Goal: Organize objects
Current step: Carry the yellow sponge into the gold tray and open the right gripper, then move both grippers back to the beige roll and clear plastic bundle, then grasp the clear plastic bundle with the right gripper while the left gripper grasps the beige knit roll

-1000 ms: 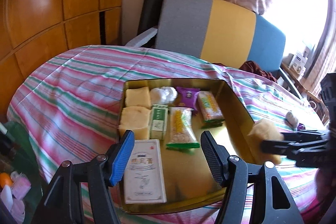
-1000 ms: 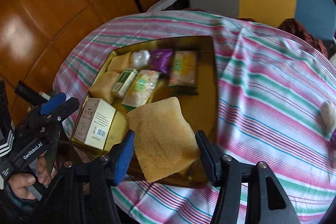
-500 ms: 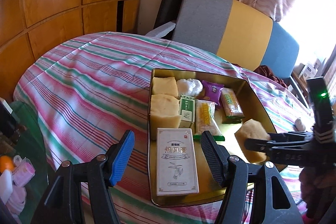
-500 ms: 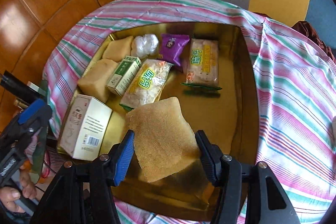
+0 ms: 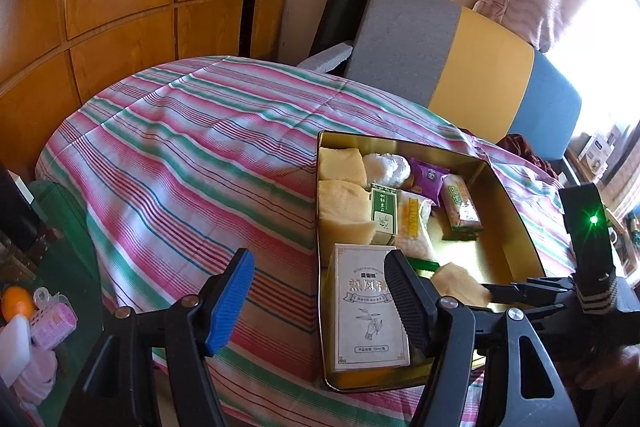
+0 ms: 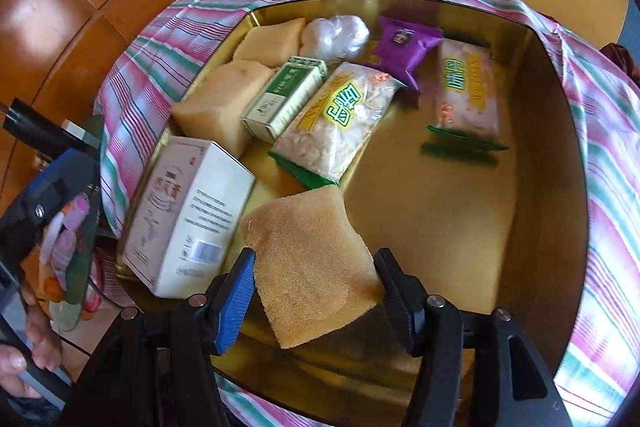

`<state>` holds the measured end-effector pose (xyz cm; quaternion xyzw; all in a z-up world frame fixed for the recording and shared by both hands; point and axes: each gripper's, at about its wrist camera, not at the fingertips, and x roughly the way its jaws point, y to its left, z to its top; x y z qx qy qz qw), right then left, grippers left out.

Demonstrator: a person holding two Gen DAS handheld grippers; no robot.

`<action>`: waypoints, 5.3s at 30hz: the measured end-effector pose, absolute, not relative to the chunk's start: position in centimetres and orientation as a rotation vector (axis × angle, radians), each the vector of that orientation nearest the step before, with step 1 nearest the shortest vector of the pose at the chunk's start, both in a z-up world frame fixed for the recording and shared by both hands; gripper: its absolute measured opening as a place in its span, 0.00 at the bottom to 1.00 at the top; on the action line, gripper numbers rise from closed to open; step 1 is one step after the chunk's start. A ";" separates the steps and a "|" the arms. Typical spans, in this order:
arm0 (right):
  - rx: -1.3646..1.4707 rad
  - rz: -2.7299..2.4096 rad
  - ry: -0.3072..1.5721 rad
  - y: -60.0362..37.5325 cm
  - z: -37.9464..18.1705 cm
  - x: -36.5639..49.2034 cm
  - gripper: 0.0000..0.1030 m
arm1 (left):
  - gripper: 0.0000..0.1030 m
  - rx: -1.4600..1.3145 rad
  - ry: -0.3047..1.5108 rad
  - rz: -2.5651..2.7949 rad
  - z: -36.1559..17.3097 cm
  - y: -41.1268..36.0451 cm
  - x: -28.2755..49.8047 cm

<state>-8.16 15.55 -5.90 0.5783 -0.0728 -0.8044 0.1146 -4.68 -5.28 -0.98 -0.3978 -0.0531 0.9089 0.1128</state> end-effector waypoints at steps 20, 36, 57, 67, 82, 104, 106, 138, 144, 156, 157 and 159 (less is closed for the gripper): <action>1.555 -2.356 -0.378 15.7 -6.0 -6.1 0.75 | 0.70 -1.128 -0.061 2.684 -0.4 -3.8 -3.5; 1.462 -2.535 -0.431 19.2 -3.3 -4.1 0.75 | 0.70 -1.087 0.016 2.673 0.4 -2.1 -2.5; 1.503 -2.817 -0.606 33.1 -1.6 2.6 0.75 | 0.72 -0.981 0.193 2.534 2.1 5.6 -0.9; 1.595 -2.986 -0.802 43.3 -0.8 7.4 0.75 | 0.73 -0.938 0.306 2.420 2.3 12.0 -0.5; 1.623 -3.137 -1.212 55.8 -1.0 13.3 0.75 | 0.73 -0.914 0.446 2.269 1.7 20.6 0.6; 1.713 -3.154 -1.347 63.2 -4.1 12.9 0.75 | 0.73 -0.984 0.479 2.040 0.0 34.4 1.0; 1.744 -3.138 -1.328 63.6 -4.5 12.3 0.75 | 0.73 -0.996 0.474 2.028 -0.2 35.4 0.7; 1.848 -3.077 -1.351 64.7 -6.2 12.3 0.36 | 0.74 -0.999 0.562 1.925 -3.0 48.2 -1.0; 1.855 -3.076 -1.369 65.0 -6.4 12.4 0.36 | 0.77 -0.945 0.584 1.905 -3.1 51.2 -1.7; 1.846 -3.066 -1.419 65.4 -6.4 12.8 0.36 | 0.82 -0.955 0.637 1.844 -5.4 56.3 -2.5; 1.845 -3.065 -1.422 65.4 -6.5 12.8 0.36 | 0.82 -0.969 0.636 1.842 -5.7 56.6 -2.7; 1.849 -3.063 -1.419 65.4 -6.5 12.7 0.36 | 0.82 -0.977 0.640 1.845 -6.3 56.9 -3.0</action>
